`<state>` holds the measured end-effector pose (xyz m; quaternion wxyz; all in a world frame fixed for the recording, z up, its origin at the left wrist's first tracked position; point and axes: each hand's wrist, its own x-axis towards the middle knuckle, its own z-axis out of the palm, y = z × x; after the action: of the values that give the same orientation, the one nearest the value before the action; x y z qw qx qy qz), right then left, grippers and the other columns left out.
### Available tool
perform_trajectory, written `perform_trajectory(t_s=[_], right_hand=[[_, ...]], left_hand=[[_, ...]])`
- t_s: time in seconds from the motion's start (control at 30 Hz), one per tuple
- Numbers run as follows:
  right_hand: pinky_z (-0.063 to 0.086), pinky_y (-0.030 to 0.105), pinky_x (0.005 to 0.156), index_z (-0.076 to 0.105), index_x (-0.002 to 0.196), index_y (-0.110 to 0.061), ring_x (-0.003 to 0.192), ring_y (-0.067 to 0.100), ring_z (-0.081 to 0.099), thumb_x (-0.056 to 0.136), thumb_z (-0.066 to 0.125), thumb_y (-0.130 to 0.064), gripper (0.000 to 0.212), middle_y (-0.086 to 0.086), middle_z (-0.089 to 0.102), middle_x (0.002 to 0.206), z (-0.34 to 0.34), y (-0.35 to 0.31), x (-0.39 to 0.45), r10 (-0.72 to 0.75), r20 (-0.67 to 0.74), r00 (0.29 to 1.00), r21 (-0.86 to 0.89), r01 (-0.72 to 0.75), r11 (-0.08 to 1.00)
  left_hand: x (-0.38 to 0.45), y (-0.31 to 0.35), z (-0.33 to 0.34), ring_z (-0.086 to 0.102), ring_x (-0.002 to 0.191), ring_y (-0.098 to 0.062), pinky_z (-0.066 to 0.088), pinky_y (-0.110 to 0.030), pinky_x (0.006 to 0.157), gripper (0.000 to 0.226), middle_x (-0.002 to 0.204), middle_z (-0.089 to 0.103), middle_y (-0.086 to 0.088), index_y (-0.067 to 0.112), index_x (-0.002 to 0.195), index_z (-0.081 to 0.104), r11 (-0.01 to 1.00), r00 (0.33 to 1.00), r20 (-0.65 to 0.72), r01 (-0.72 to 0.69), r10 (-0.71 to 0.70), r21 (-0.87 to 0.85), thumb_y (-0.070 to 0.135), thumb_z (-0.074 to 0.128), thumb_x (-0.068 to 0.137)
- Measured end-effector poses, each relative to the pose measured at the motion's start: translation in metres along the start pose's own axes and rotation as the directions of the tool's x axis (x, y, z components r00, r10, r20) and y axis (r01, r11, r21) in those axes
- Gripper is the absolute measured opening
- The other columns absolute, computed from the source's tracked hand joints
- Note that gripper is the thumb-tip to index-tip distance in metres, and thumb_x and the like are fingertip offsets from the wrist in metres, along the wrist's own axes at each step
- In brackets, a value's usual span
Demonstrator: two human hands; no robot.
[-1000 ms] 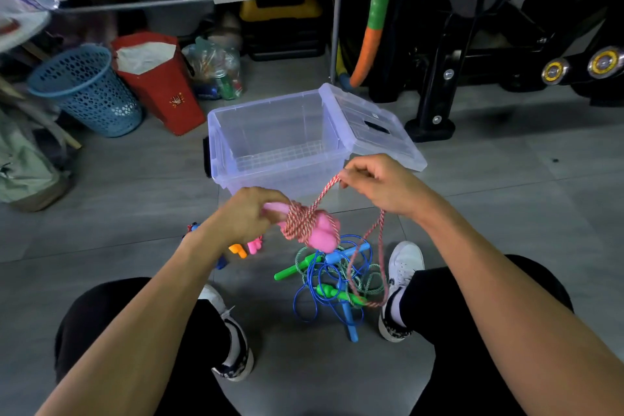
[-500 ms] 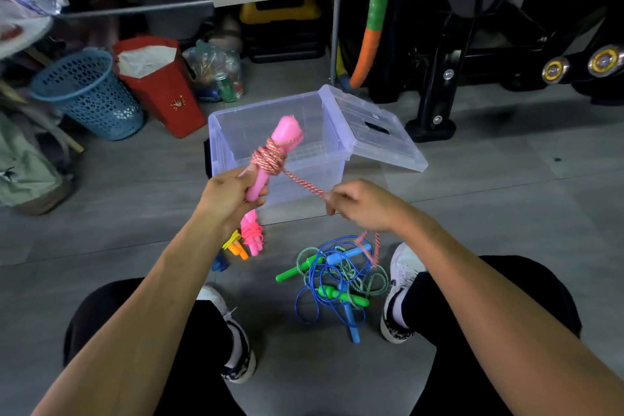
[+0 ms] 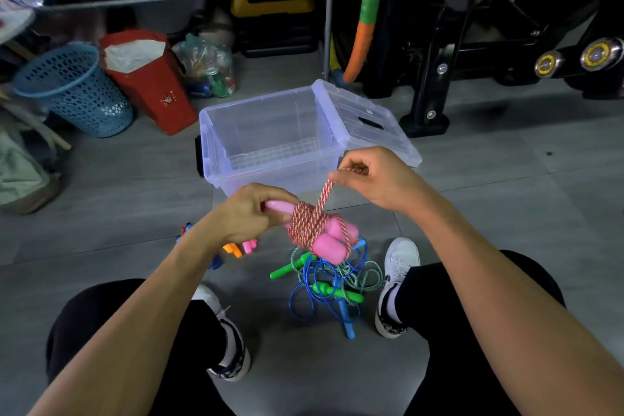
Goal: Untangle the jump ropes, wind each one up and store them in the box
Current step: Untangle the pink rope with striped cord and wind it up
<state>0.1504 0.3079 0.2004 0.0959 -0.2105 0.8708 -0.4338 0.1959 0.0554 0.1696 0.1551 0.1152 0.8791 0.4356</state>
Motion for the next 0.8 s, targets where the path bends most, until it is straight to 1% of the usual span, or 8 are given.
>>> perform_trajectory(t_s=[0.1,0.23,0.33,0.4,0.5,0.6,0.67,0.8], right_hand=[[0.042,0.031,0.062,0.068,0.078,-0.011,0.061,0.009,0.050,0.087,0.069,-0.037,0.028,0.004,0.062,0.068,-0.002,0.006,0.005,0.033,-0.018,0.999,0.091,-0.031,0.995],[0.030,0.026,0.052,0.066,0.076,-0.010,0.052,0.012,0.034,0.093,0.061,-0.037,0.031,0.000,0.040,0.056,0.001,0.010,0.004,0.096,-0.018,0.995,0.143,-0.092,0.985],[0.027,0.028,0.048,0.065,0.072,-0.019,0.047,0.013,0.033,0.097,0.054,-0.038,0.033,-0.006,0.037,0.051,0.013,0.006,0.002,0.087,0.002,0.996,0.055,-0.087,0.995],[0.031,0.031,0.051,0.065,0.075,-0.017,0.050,0.018,0.040,0.099,0.051,-0.036,0.034,-0.005,0.043,0.052,0.025,0.002,0.001,0.062,0.050,0.997,-0.016,-0.062,0.998],[0.044,0.035,0.063,0.063,0.084,-0.014,0.065,0.025,0.057,0.099,0.049,-0.037,0.031,0.001,0.060,0.067,0.039,-0.002,-0.002,0.046,0.103,0.994,-0.125,-0.033,0.992],[0.049,0.040,0.071,0.057,0.094,-0.017,0.080,0.029,0.059,0.099,0.048,-0.036,0.022,0.007,0.062,0.080,0.048,-0.004,-0.006,0.039,0.174,0.984,-0.251,0.006,0.968],[0.049,0.044,0.074,0.056,0.096,-0.017,0.088,0.032,0.059,0.099,0.046,-0.032,0.019,0.009,0.064,0.087,0.048,-0.007,-0.010,0.027,0.196,0.980,-0.304,0.035,0.952],[0.045,0.042,0.063,0.047,0.083,-0.017,0.070,0.027,0.046,0.100,0.046,-0.033,0.023,-0.004,0.044,0.064,0.040,-0.019,-0.014,-0.084,0.135,0.987,-0.333,0.125,0.935]], left_hand=[[-0.004,0.015,-0.005,0.068,0.093,-0.013,0.053,-0.027,0.084,0.036,0.097,0.074,0.003,0.030,0.092,0.077,0.910,1.000,0.017,-0.004,0.012,-0.415,-0.004,0.069,0.081],[-0.009,0.025,-0.012,0.069,0.081,-0.016,0.057,-0.026,0.074,0.030,0.088,0.073,-0.006,0.016,0.088,0.078,0.598,0.997,-0.043,0.001,-0.060,-0.801,-0.006,0.065,0.073],[-0.007,0.027,-0.010,0.066,0.063,-0.015,0.056,-0.025,0.059,0.034,0.074,0.069,-0.007,0.011,0.080,0.076,0.443,0.975,-0.089,0.011,-0.205,-0.896,-0.002,0.046,0.088],[-0.006,0.033,-0.008,0.062,0.058,-0.014,0.053,-0.023,0.053,0.032,0.073,0.066,-0.007,0.004,0.089,0.067,0.344,0.959,-0.092,0.006,-0.270,-0.939,0.003,0.036,0.097],[-0.006,0.037,-0.006,0.057,0.053,-0.011,0.051,-0.019,0.049,0.024,0.075,0.061,-0.007,0.002,0.097,0.058,0.210,0.927,-0.051,0.031,-0.372,-0.977,0.012,0.036,0.102],[-0.003,0.036,-0.004,0.054,0.052,-0.012,0.050,-0.018,0.050,0.023,0.078,0.057,-0.008,0.003,0.099,0.058,0.069,0.897,-0.023,0.008,-0.442,-0.998,0.013,0.037,0.102],[-0.002,0.033,-0.006,0.052,0.055,-0.013,0.051,-0.017,0.051,0.023,0.081,0.055,-0.009,0.003,0.099,0.058,0.033,0.875,-0.032,-0.018,-0.483,-0.999,0.011,0.037,0.101],[0.001,0.030,-0.008,0.049,0.064,-0.014,0.052,-0.018,0.051,0.022,0.081,0.055,-0.009,0.001,0.098,0.059,0.048,0.830,-0.078,-0.062,-0.552,-0.997,0.012,0.040,0.102]])
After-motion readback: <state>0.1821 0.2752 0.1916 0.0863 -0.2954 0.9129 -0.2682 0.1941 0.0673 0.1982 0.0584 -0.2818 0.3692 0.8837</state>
